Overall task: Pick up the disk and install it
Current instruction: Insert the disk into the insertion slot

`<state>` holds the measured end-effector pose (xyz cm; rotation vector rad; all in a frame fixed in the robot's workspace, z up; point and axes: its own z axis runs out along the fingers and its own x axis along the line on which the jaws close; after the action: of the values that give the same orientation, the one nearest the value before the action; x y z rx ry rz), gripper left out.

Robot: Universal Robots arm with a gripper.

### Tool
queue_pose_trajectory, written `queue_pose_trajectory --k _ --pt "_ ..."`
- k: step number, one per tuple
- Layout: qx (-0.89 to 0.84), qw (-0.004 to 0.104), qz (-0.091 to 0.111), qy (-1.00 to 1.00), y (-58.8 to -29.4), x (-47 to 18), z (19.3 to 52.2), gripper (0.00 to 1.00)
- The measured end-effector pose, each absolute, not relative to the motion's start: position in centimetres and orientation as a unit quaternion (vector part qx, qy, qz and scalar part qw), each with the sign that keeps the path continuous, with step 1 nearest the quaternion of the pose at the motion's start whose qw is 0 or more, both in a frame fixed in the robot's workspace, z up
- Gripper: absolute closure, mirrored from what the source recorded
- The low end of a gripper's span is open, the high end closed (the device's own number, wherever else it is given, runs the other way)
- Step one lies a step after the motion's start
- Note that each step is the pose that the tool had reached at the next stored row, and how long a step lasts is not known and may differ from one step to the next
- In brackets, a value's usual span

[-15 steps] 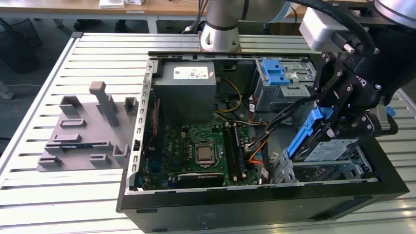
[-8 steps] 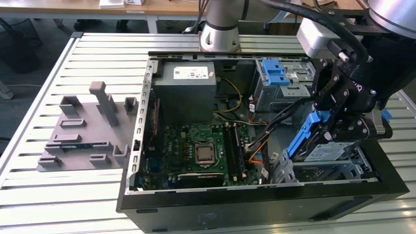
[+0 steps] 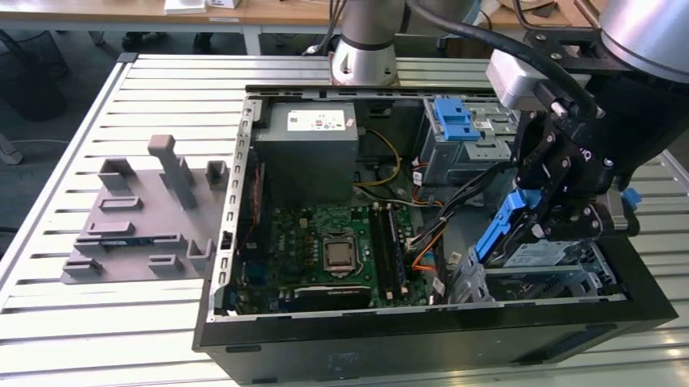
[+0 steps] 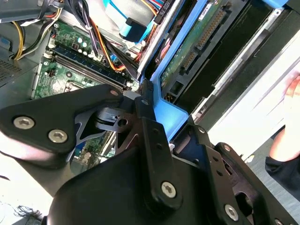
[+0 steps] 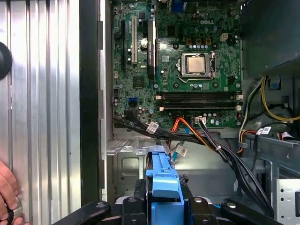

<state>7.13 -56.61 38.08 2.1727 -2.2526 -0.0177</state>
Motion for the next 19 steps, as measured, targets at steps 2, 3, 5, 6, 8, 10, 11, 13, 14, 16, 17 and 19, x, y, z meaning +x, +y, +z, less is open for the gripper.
queue_pose_trajectory --k 2,3,5,6,8,10,11,13,14,16,17,19 --pt "0.694 0.006 -0.006 -0.72 -56.6 7.1 37.8 0.64" --pt "0.694 0.006 -0.006 -0.72 -56.6 7.1 37.7 0.64" --pt "0.694 0.006 -0.006 -0.72 -56.6 7.1 37.5 0.64" --pt "0.694 0.006 -0.006 -0.72 -56.6 7.1 37.4 0.64" --pt "0.694 0.006 -0.006 -0.72 -56.6 7.1 37.1 0.64" --pt "0.694 0.006 -0.006 -0.72 -56.6 7.1 36.9 0.64" --pt "0.694 0.006 -0.006 -0.72 -56.6 7.1 36.8 0.64" --pt "0.694 0.006 -0.006 -0.72 -56.6 7.1 36.5 0.64" --pt "0.694 0.006 -0.006 -0.72 -56.6 7.1 36.4 0.64" --pt "0.694 0.006 -0.006 -0.72 -56.6 7.1 36.2 0.64" --pt "0.694 0.006 -0.006 -0.72 -56.6 7.1 36.1 0.64" --pt "0.694 0.006 -0.006 -0.72 -56.6 7.1 35.9 0.64"
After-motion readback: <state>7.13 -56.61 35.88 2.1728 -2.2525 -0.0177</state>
